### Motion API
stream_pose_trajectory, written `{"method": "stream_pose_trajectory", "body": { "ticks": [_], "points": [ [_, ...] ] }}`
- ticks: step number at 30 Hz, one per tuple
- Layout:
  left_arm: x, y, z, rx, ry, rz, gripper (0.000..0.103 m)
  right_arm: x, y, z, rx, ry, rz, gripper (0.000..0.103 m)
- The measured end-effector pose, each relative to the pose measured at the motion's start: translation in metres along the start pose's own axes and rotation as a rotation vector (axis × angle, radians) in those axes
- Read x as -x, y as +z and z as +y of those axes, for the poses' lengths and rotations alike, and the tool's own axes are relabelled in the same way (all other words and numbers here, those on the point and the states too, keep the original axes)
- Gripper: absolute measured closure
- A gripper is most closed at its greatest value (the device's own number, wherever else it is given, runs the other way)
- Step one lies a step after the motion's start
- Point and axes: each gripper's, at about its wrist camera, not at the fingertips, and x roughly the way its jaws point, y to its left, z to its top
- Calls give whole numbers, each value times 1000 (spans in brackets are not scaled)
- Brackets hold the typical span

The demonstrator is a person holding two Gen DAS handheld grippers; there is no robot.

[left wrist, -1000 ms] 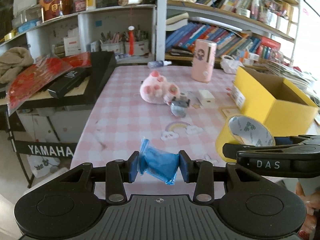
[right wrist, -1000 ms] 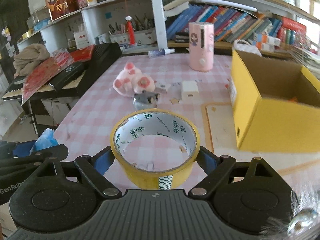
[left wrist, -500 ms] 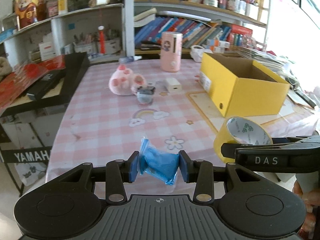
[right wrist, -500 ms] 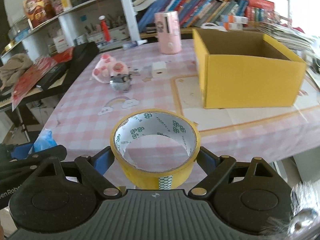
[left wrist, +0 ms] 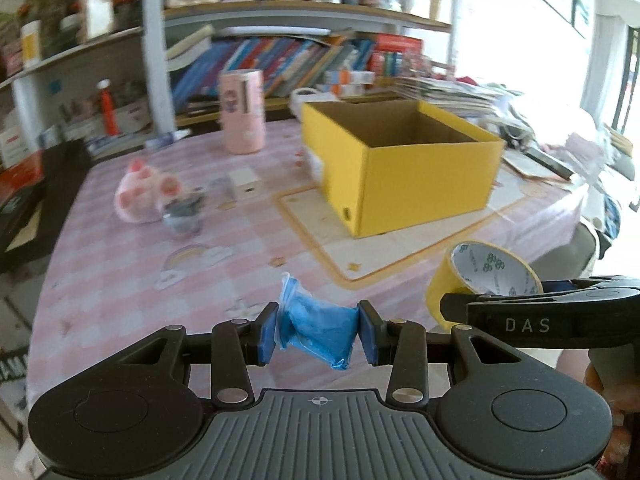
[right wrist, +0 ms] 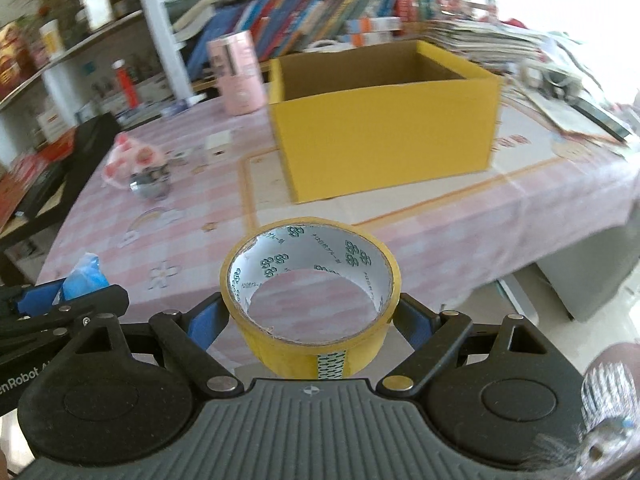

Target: Organize objects

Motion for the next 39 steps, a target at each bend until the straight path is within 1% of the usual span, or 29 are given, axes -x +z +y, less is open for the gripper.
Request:
{"method": "stream_pose_trajectory", "body": {
  "ticks": [4, 8, 14, 21, 27, 35, 37, 39],
  "points": [
    [-12, 7, -18, -44, -48, 8, 64, 3, 0, -21, -40, -39, -5, 15],
    [-21, 15, -33, -85, -78, 2, 64, 1, 4, -40, -90, -76, 0, 15],
    [-34, 31, -43, -102, -89, -18, 64, -1, 17, -58, -111, -123, -15, 16],
    [-48, 51, -52, -118, -88, -55, 64, -7, 38, -70, -100, -141, -48, 16],
    [-59, 73, -62, -150, -71, -114, 64, -6, 63, -76, -61, -149, -141, 16],
    [-78, 109, -80, -196, -39, -208, 64, -1, 116, -89, -5, -142, -346, 16],
    [-86, 118, -85, -204, -23, -217, 64, -3, 131, -95, 12, -135, -375, 16],
    [-94, 124, -89, -202, -8, -218, 64, -9, 144, -99, 32, -118, -378, 16]
  ]
}}
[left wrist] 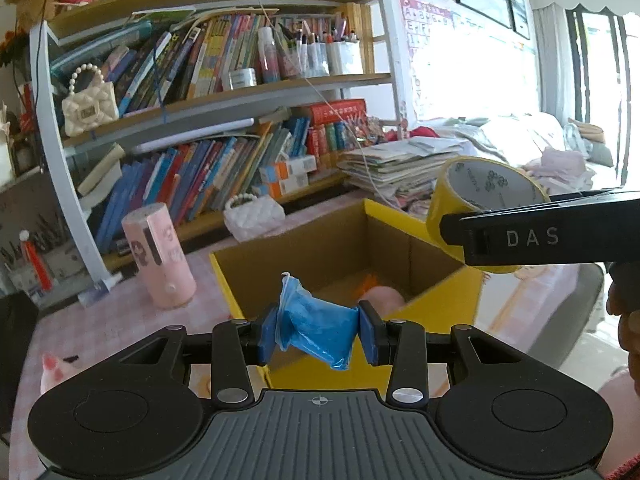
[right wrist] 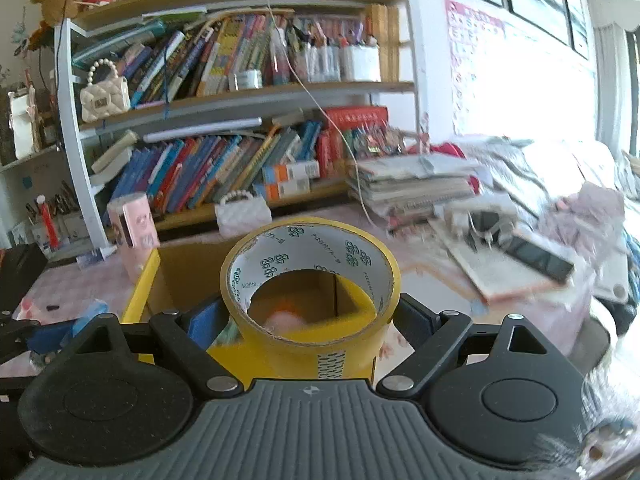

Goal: Organize objects
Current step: 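Release the blue cloth from the left tool while the right tool drops the tape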

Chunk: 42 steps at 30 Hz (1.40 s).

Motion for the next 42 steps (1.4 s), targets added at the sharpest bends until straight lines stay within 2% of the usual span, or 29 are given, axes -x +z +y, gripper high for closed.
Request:
{"method": "stream_pose_trajectory", "body": {
  "ticks": [9, 15, 19, 31, 42],
  "points": [
    [-42, 14, -7, 26, 44, 44, 64, -50, 20, -11, 46, 82, 35, 15],
    [-76, 18, -6, 85, 61, 116, 64, -89, 33, -10, 107, 170, 70, 15],
    [-95, 19, -3, 131, 68, 164, 64, -122, 38, -7, 132, 233, 143, 15],
    [-128, 14, -2, 163, 68, 266, 64, -197, 31, 10, 211, 338, 372, 15],
    [-135, 10, 0, 195, 64, 288, 63, -217, 23, 23, 310, 349, 446, 15]
  ]
}}
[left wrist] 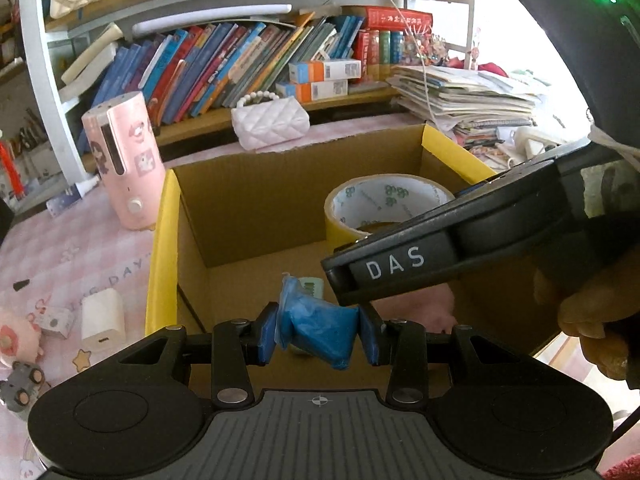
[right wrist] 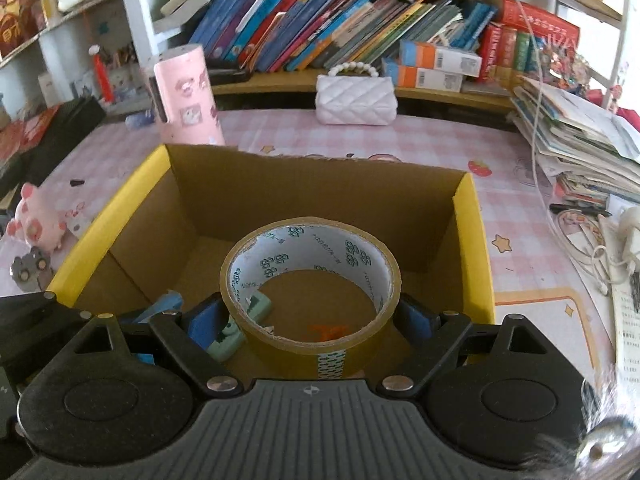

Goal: Organize objects
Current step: 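Release the blue cloth from the left tool while the right tool drops the tape, then withdraw both tools from the yellow box back over the table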

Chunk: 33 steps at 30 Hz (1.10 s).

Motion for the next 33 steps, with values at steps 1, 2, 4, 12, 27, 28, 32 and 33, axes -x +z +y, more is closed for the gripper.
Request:
{"method": "stream_pose_trajectory", "body": {
  "ticks": [1, 2, 4, 12, 27, 28, 32, 33],
  "points": [
    [0, 0, 0, -1, 1, -1, 63, 0, 0, 1, 7, -1, 3, 15],
    [0, 0, 0, 0, 2, 0, 63, 0, 0, 1, 11, -1, 4, 15],
    [0, 0, 0, -5, 5, -5, 61, 0, 0, 1, 17, 0, 5, 15],
    [19, -1, -5, -45, 26, -78, 35, 8, -2, -1, -20, -19, -45, 14],
    [78, -16, 12, 12, 87, -236, 24, 92, -31, 14, -183, -185, -351, 14],
    [81, -18, 14, 16, 90, -239, 24, 99, -36, 13, -216, -206, -378, 14],
    [92, -29, 22, 38, 95, -244, 24, 119, -58, 12, -312, -264, -418, 14],
    [95, -32, 24, 43, 95, -244, 24, 123, -63, 12, -322, -277, -420, 14]
  ]
}}
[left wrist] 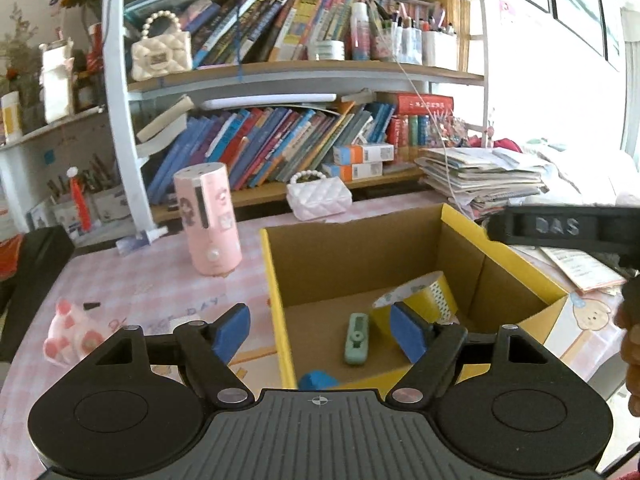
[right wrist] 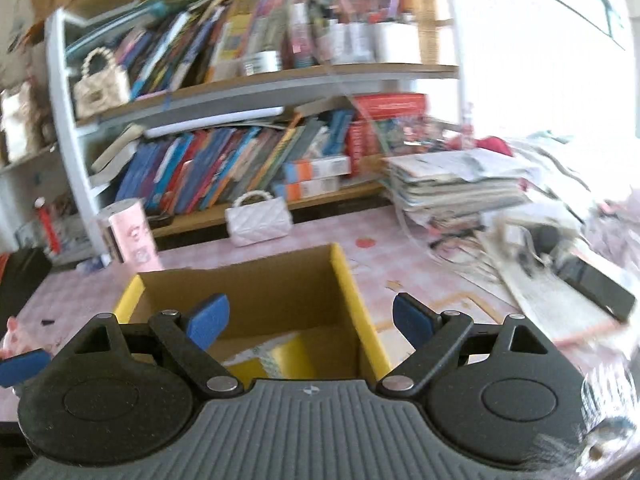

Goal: Organize objects
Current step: 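Withdraw both tools from the yellow box back over the table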

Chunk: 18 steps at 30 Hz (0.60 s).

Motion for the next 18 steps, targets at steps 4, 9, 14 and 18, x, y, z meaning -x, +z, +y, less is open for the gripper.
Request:
{"method": "stream_pose_trajectory", "body": {
  "ticks": [4, 9, 14, 18],
  "points": [
    [9, -9, 9, 33, 0, 6, 20, 11, -13, -1, -5, -47, 33, 14],
    [18, -27, 18, 57, -9, 40, 18, 25, -33, 7, 11, -79, 82, 14],
    [29, -46, 27, 77, -24, 103, 13, 40, -59, 22, 76, -105, 120, 15],
    [41, -63, 35, 78, -28, 148, 13, 54, -75, 31, 74, -99, 173, 15]
  ]
}}
